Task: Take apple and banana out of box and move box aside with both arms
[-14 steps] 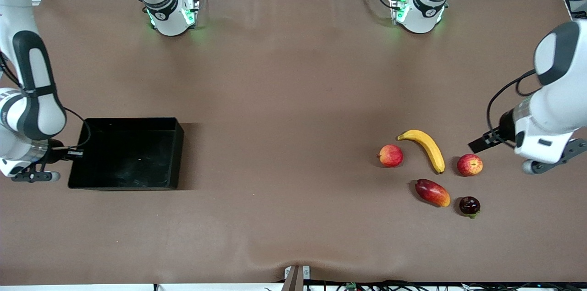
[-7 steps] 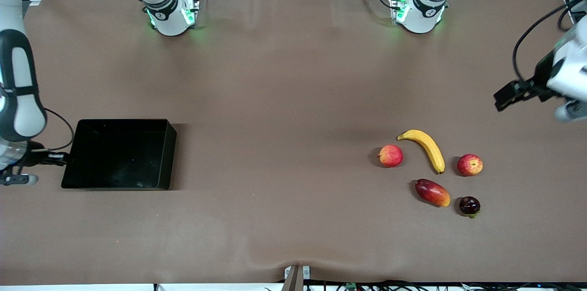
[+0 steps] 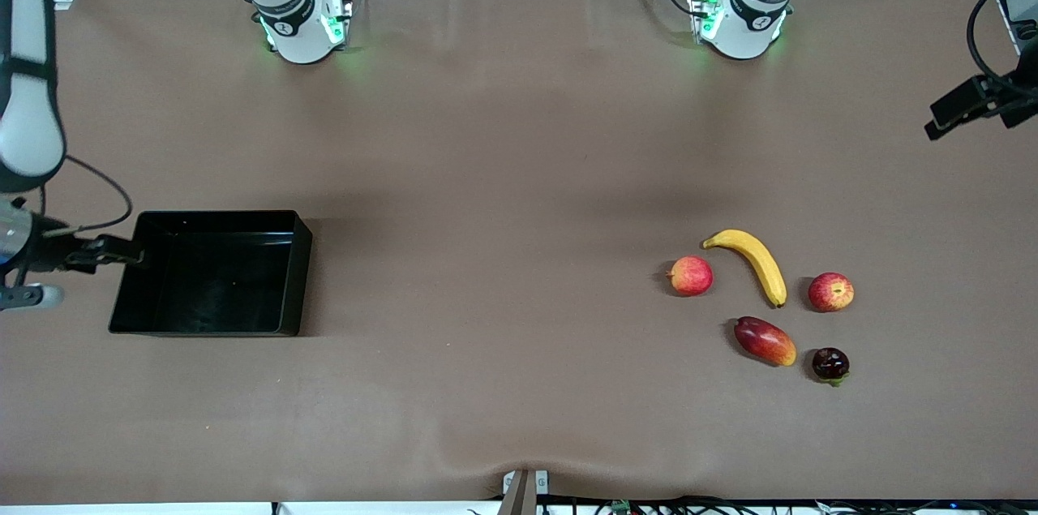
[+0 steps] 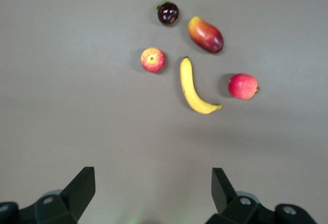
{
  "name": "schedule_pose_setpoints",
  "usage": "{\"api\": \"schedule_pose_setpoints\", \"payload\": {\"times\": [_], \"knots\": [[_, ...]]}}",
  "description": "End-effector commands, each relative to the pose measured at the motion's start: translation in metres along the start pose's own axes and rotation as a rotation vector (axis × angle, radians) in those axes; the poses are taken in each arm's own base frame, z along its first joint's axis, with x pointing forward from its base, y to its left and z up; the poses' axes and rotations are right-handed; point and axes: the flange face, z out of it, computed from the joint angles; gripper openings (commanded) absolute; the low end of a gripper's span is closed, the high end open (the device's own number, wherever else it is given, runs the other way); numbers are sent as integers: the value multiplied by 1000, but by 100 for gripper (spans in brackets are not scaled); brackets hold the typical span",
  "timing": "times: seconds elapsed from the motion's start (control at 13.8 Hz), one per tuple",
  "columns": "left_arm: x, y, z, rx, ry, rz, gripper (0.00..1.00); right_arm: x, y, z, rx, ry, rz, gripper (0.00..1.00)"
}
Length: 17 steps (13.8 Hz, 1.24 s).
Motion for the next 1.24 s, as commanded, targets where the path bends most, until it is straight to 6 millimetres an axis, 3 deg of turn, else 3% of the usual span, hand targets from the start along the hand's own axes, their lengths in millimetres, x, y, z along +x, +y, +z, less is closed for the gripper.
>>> {"api": "schedule_pose_setpoints", "payload": {"times": [0.0,0.36,0.65,0.87,1.16], "knots": [[-28,9,-3,-8,-18,21,100,-24,-51,-40,2,-11,-12,100],[-32,36,-1,10,-25,-5,100,-71,-106,-108,12,-21,24,100],[-30,39,4,14,-34,-14,100,-104,-106,-133,2,-85,64,100],[-29,39,5,13,-37,-17,100,-110,-98,-156,0,-79,77,100],[-28,37,6,14,-34,-20,100,-109,-89,-162,-59,-59,93,100]]}}
